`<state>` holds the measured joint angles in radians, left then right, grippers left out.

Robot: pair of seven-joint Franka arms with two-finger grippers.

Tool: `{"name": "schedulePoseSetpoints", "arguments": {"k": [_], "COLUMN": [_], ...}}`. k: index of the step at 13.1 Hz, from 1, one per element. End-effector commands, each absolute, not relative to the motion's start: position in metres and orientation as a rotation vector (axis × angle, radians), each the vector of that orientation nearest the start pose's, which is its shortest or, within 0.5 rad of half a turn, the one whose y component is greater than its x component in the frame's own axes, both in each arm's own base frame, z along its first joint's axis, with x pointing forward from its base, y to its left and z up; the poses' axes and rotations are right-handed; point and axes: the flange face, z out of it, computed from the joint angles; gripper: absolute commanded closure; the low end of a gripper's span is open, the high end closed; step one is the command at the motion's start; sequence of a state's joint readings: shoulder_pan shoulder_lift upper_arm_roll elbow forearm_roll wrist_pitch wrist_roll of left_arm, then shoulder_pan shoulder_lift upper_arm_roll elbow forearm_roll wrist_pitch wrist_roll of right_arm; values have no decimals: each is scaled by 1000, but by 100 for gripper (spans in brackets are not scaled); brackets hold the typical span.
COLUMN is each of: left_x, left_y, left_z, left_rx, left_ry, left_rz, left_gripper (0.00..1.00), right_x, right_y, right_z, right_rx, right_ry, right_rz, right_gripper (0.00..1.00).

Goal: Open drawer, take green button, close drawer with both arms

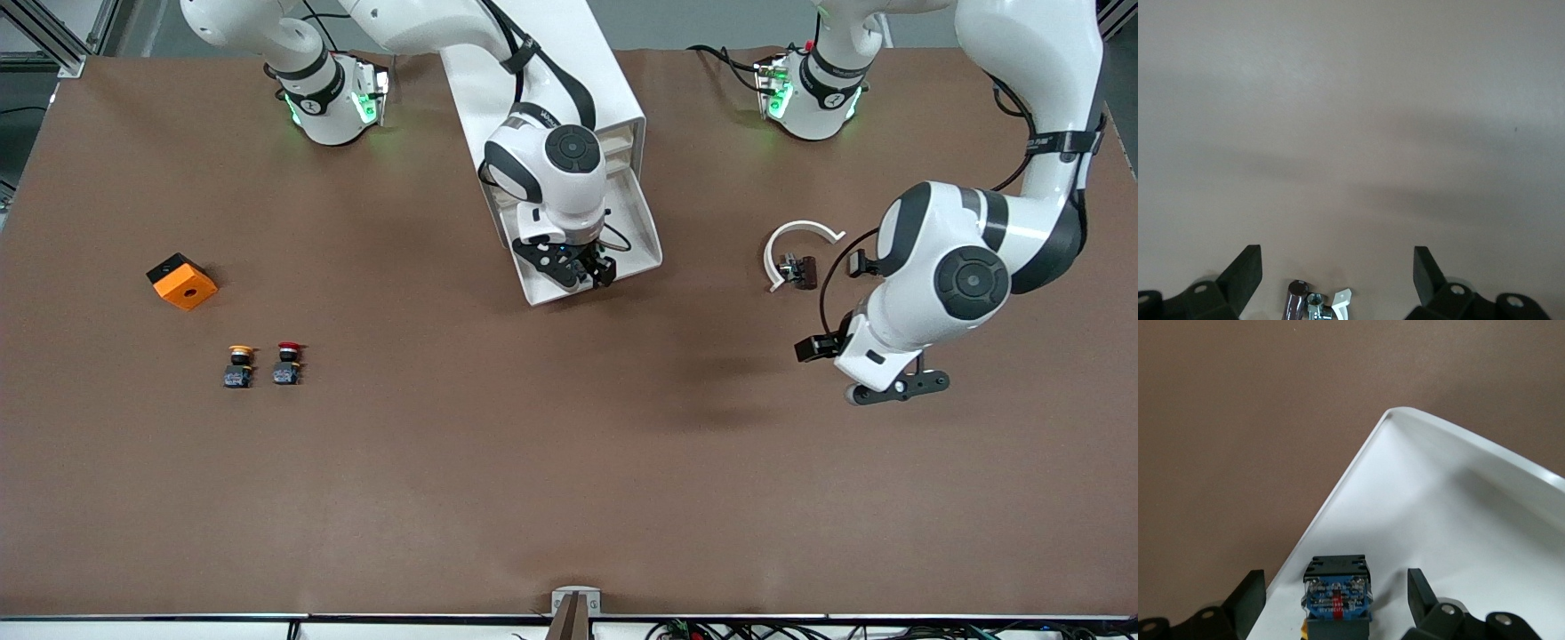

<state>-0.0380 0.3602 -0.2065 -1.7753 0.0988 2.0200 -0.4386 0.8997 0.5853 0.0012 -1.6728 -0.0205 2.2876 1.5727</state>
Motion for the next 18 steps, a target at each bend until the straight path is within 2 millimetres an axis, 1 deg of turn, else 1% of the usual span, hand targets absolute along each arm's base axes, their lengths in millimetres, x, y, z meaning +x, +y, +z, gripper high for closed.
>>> {"name": "schedulePoseSetpoints", "arguments": {"k": [1, 2, 4, 5, 8, 9, 10, 12, 13, 14, 15, 17, 18], "left_x": [609, 606, 599, 597, 588, 584, 581, 578, 577, 577, 573, 565, 560], "left_y": [-158, -162, -178, -179, -202, -213, -220, -235, -241, -251, -267, -295, -308], "left_z": [337, 332, 324, 317, 308, 306, 300, 292, 285, 277, 266, 250, 247], "left_rx": [-3090, -3091, -3101, -3102, -3118, -3134, -3148, -3162, -3164, -3181, -3193, -3197, -3194], "left_ry": [-202, -190, -153, -150, -102, -109, -152, -186, -213, -289, -320, -410, -430], "left_rz": [151, 149, 142, 158, 196, 217, 246, 245, 247, 232, 230, 211, 218], "left_gripper": [0, 0, 0, 0, 0, 0, 0, 0, 0, 0, 0, 0, 0], "right_x": [426, 426, 427, 427, 434, 439, 445, 462, 471, 482, 495, 524, 540], "right_y": [542, 544, 545, 545, 543, 544, 542, 530, 521, 507, 487, 441, 416], "right_z": [265, 267, 268, 269, 276, 283, 289, 303, 309, 319, 331, 350, 357], "right_rx": [-2953, -2942, -2942, -2945, -2936, -2925, -2925, -2952, -2983, -3009, -3037, -3094, -3108], "right_ry": [1003, 1013, 1011, 1002, 1002, 998, 979, 945, 906, 864, 821, 722, 678], "right_rz": [-60, -60, -60, -61, -65, -69, -71, -63, -53, -47, -36, -3, 5], "right_gripper": [89, 100, 100, 100, 100, 100, 100, 100, 100, 100, 100, 100, 100]}}
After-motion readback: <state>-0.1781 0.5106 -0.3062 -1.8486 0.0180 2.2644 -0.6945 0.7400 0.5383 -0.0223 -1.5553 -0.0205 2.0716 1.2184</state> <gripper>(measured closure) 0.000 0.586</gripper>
